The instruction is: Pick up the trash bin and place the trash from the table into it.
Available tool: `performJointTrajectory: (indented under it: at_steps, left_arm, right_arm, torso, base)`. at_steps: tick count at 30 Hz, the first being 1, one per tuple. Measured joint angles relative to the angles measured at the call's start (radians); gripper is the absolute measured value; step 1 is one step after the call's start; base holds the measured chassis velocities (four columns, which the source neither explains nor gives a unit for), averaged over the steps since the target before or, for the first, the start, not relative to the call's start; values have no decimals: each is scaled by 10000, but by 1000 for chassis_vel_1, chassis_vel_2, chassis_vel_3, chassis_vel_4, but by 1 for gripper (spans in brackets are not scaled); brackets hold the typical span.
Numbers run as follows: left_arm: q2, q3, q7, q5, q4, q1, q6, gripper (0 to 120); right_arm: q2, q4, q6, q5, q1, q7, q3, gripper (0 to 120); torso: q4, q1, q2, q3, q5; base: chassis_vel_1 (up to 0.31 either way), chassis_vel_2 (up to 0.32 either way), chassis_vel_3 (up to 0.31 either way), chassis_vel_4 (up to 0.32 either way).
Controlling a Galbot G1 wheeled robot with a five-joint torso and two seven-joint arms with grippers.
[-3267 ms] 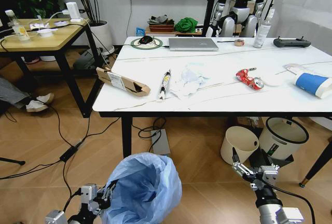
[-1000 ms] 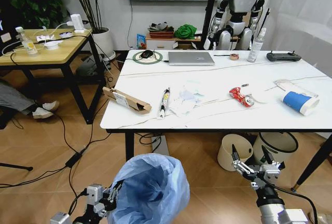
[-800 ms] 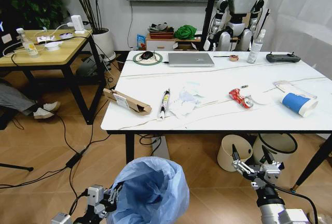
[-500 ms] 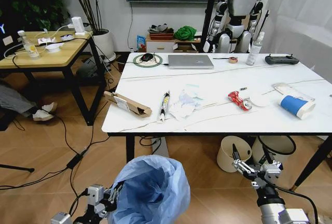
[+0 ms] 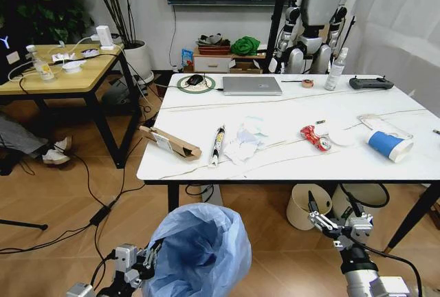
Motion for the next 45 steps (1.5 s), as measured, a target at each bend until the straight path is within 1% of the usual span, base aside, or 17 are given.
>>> performJointTrajectory:
  at_steps: [4,7,9,10,11,12,13,15,16,17,18,21,25,26,31,36,45]
  left_arm:
    - [11,-301,130,52,-63,148,0,0]
    - [19,-803,320,27,-218,429,274,0]
    - [125,-1098,261,-79,-237,483,577,0]
    - [125,-1098,261,-79,-237,483,577,0]
    - [101,-1249,218,-174,-261,557,681,0]
    - [77,-1336,208,-232,-280,608,718,0]
    - [3,-1517,208,-362,-325,712,769,0]
    - [-82,-1748,215,-518,-394,823,826,0]
    - [-171,-1911,225,-592,-467,914,846,0]
    - [-262,-2035,232,-658,-526,995,857,0]
    - [-262,-2035,232,-658,-526,995,857,0]
    - [-535,-2318,233,-819,-590,1092,874,0]
    - [-793,-2572,99,-1084,-592,1120,976,0]
    - [-793,-2572,99,-1084,-592,1120,976,0]
    - [-919,-2872,70,-1116,-580,1161,1005,0]
    - [-943,-3005,41,-1128,-571,1147,1029,0]
    - [-1117,-3566,-85,-1373,-711,1201,1086,0]
  right_arm:
    - [-548,392,-196,847,172,4,-47,100]
    - [-1557,671,-68,1683,640,-22,-200,100]
    - [-2482,631,353,2311,1013,-466,-233,100]
    - [-2482,631,353,2311,1013,-466,-233,100]
    - [-3032,583,355,2660,1252,-544,-300,100]
    - [-3287,568,296,2810,1383,-554,-328,100]
    - [-3931,560,-29,3158,1757,-430,-486,100]
    - [-4560,593,-582,3504,2272,-58,-761,100]
    - [-4951,635,-1136,3716,2757,350,-1040,100]
    - [-5181,663,-1595,3835,3175,701,-1313,100]
    - [-5181,663,-1595,3835,3175,701,-1313,100]
    - [-5597,703,-3052,4494,4459,1403,-2393,100]
    - [-5685,416,-4051,4933,6080,2148,-4330,100]
    - [-5685,416,-4051,4933,6080,2148,-4330,100]
    - [-5292,-508,-4340,4717,7878,2228,-6297,100]
    - [-4882,-987,-4548,4636,8609,2231,-7096,100]
    - [-2993,-3329,-5210,3876,10821,2181,-9197,100]
  torso:
    - [0,1,3,2,-1]
    - [5,-2,-9,-4,1]
    - [-2,-9,-27,-14,-1]
    - [-2,-9,-27,-14,-1]
    - [-1,-12,-35,-18,0]
    - [-3,-13,-39,-19,2]
    - [0,-17,-46,-23,-1]
    - [3,-21,-54,-29,1]
    - [2,-24,-60,-32,0]
    - [4,-26,-64,-35,1]
    - [4,-26,-64,-35,1]
    - [2,-29,-76,-41,1]
    - [1,-37,-89,-49,2]
    - [1,-37,-89,-49,2]
    - [2,-41,-103,-56,-1]
    - [2,-46,-108,-60,-4]
    - [4,-50,-121,-67,-5]
  base:
    - [0,0,0,0]
    - [0,0,0,0]
    - [0,0,0,0]
    - [0,0,0,0]
    - [0,0,0,0]
    - [0,0,0,0]
    - [0,0,0,0]
    - [0,0,0,0]
    - [0,0,0,0]
    - [0,0,0,0]
    - [0,0,0,0]
    - [0,0,0,0]
    - [0,0,0,0]
    - [0,0,0,0]
    - [0,0,0,0]
    - [0,0,0,0]
    - [0,0,0,0]
